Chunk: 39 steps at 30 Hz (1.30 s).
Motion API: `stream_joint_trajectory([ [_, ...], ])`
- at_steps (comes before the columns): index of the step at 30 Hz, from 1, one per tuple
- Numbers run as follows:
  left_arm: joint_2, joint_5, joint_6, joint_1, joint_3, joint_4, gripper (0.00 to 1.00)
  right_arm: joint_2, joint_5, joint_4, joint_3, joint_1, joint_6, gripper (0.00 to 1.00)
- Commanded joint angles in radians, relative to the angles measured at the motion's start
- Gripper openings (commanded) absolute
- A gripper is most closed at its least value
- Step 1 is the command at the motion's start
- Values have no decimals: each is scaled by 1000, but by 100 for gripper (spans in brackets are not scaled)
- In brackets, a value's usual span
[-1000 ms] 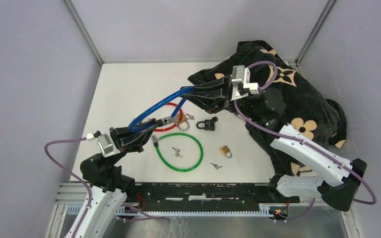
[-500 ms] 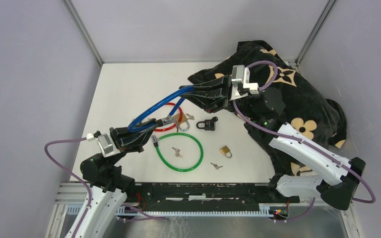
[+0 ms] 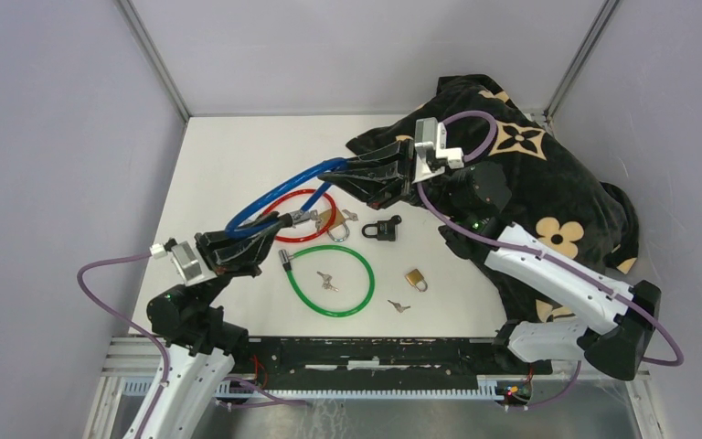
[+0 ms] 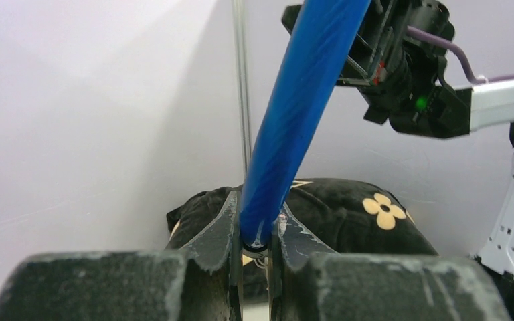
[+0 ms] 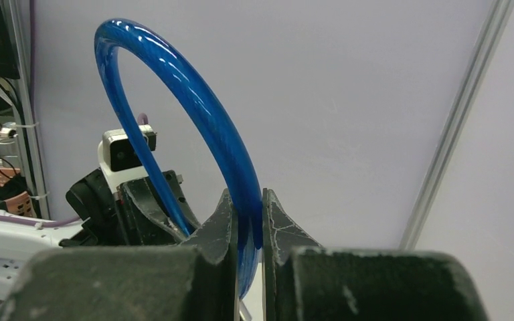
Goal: Lock with the key
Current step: Lock the lock.
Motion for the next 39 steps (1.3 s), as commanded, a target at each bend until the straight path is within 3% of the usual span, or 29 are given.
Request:
stream_joint_trajectory([
  [1,8,-139,-108,22,13,85,2,54,-15,111,0,19,123,0],
  [11,13,-189,-149,37,59,139,2,149,-70,163,-5,40,240,0],
  [17,29,-181,-164,44,24,126,2,205,-145,446,41,42,451,0],
  [20,22,-228,-169,43,15,117,2,203,-145,497,55,43,486,0],
  [25,23,-254,-155,48,54,174,2,185,-74,352,3,51,388,0],
  [29,27,-262,-238,61,71,189,2,207,-15,323,-30,51,341,2],
  [35,24,-271,-293,106,65,198,2,261,-33,336,7,59,352,23],
  [39,-10,-180,-209,106,47,135,2,225,-8,254,34,59,250,26],
])
